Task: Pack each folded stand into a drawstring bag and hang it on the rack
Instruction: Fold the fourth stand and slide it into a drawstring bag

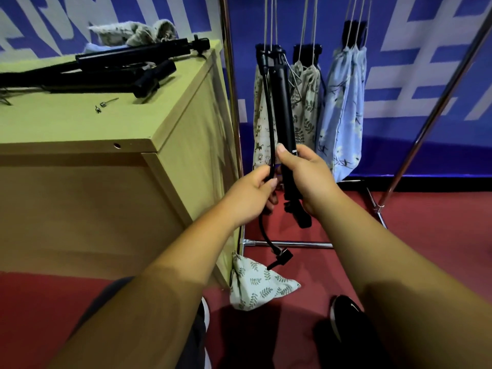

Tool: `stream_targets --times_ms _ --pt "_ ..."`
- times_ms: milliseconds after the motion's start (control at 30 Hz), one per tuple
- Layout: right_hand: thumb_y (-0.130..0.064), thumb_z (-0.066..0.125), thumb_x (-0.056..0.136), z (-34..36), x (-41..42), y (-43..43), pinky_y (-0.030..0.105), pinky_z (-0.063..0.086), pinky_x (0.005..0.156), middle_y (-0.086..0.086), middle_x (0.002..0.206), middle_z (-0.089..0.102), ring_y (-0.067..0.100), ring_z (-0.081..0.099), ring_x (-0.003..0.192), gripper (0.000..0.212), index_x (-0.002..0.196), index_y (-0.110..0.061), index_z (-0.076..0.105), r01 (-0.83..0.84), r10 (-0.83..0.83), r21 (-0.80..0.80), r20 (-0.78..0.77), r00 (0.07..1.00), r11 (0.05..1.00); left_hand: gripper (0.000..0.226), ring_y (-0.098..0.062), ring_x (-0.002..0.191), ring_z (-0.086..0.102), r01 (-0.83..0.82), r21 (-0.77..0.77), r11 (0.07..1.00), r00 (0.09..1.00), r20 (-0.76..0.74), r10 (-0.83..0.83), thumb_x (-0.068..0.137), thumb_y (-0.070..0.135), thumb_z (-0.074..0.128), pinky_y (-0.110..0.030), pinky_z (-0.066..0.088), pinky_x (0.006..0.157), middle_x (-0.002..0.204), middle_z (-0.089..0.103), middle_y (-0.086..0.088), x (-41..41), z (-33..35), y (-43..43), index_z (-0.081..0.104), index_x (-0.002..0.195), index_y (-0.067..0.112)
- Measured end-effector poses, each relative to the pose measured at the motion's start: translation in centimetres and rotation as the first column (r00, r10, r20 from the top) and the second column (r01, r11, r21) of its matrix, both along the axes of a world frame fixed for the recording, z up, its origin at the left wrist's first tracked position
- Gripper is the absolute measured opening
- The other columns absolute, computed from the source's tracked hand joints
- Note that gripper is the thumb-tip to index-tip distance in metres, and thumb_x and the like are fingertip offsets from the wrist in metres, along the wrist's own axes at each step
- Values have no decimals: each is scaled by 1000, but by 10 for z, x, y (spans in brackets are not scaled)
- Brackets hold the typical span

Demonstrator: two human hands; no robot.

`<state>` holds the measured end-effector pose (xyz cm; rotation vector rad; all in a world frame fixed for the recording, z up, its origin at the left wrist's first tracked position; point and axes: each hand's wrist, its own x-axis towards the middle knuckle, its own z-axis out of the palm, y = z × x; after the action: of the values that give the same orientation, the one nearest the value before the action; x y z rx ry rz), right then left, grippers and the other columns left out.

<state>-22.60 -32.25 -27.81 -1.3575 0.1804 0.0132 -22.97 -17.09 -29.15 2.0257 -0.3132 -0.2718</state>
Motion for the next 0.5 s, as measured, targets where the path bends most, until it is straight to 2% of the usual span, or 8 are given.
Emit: stream_targets --times_ms 67,133,200,267,333,433,500 --pt "-38 74 100 1 0 0 28 48 47 18 86 62 26 58 62 37 105 -3 60 -21 21 17 -4 1000 1000 13 -10 62 66 -12 -26 1000 999 -48 10 114 23 47 -18 48 57 81 67 -5 -2 3 1 56 111 14" --pt "-38 75 100 4 0 0 32 49 50 14 85 64 25 60 63 27 97 -14 62 -38 39 52 -24 999 998 19 -10 67 68 -47 -77 996 992 -119 37 113 29 49 -26 49 68 83 70 0 -4 3 0 59 117 13" --pt "-38 75 99 8 1 -1 34 52 58 9 82 67 24 61 67 24 94 -19 62 -30 33 69 -39 999 997 14 -9 70 69 -83 -118 990 983 -170 62 111 25 53 -29 51 74 82 72 5 -5 0 1 65 107 18" --pt "-37 75 99 11 0 -2 34 54 62 9 83 68 24 62 71 23 92 -20 61 -11 14 76 -39 999 997 16 -12 78 69 -100 -138 985 976 -207 70 109 15 57 -30 52 78 86 72 0 -8 -2 1 67 97 21" --pt "-36 75 100 12 -1 -3 36 55 66 11 86 68 24 62 73 23 88 -23 60 10 -7 89 -35 999 996 16 -14 83 68 -106 -167 980 971 -232 66 104 8 62 -33 52 82 86 72 -1 -9 -2 0 70 96 20" --pt "-39 76 98 12 0 -5 40 54 69 8 84 70 23 63 78 23 89 -23 63 9 -8 94 -16 1000 996 15 -4 72 70 -105 -201 974 954 -297 42 101 4 66 -31 56 80 77 73 8 -12 3 -1 69 99 19" --pt "-43 77 97 12 1 -7 36 50 68 5 82 71 20 64 75 23 93 -23 64 6 -6 68 -9 1000 998 14 -8 80 72 -96 -200 975 949 -315 29 100 6 69 -37 57 89 89 74 1 -13 4 -1 68 101 19"
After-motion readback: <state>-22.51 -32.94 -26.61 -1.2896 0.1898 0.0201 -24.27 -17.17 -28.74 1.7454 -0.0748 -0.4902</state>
